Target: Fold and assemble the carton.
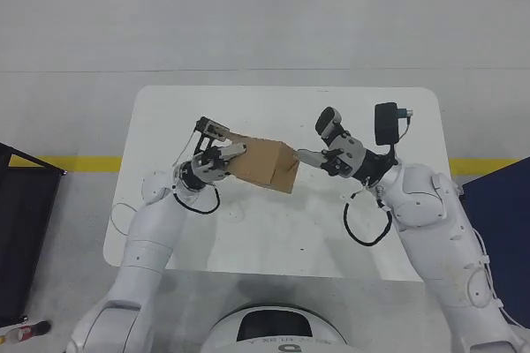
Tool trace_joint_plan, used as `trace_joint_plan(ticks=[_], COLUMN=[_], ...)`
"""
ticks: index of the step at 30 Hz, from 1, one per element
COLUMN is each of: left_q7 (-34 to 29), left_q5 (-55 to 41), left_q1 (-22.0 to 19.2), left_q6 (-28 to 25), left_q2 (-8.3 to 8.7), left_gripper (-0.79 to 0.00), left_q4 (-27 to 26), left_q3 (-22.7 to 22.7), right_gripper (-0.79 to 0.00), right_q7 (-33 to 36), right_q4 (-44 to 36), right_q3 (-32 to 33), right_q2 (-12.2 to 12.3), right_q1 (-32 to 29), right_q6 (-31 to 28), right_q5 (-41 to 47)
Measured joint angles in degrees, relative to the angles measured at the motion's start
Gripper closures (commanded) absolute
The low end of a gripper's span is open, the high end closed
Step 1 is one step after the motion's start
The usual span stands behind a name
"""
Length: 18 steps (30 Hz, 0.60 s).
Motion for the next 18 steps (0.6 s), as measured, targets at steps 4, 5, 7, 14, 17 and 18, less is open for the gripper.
trace_joint_plan(ticks=[4, 5, 7, 14, 17, 18], left_q7=[1.88, 2.22, 2.84, 7.33, 11.53, 13.11], left_q5=[23.25, 28.25, 37.98, 54.64, 59.55, 61.29], left_q1=[-2.21, -2.74, -3.86, -5.57, -5.83, -5.85], left_q6=[-1.86, -2.19, -2.39, 1.85, 2.96, 3.60], left_q2=[2.33, 2.79, 3.53, 3.58, 3.43, 3.42], left_gripper=[0.000, 0.000, 0.000, 0.000, -0.785, -0.785], left_q4=[-4.95, -5.83, -7.71, -13.47, -15.20, -15.81], left_q3=[1.36, 1.65, 2.55, 10.39, 13.42, 14.29], right_gripper=[-0.785, -0.785, -0.785, -0.785, -0.785, -0.785], right_q7=[-1.05, -1.33, -2.08, -5.91, -7.44, -7.90], right_q4=[-0.14, -0.23, -0.48, -1.78, -2.12, -2.21], right_q3=[2.69, 3.39, 5.02, 10.80, 12.81, 13.36], right_q2=[0.39, 0.48, 0.68, 1.24, 1.38, 1.42], right_q1=[-2.23, -2.81, -4.26, -10.54, -13.30, -14.19], right_q6=[-0.64, -0.71, -0.92, -2.40, -3.18, -3.52], right_q5=[0.11, 0.02, -0.18, -0.88, -1.08, -1.12])
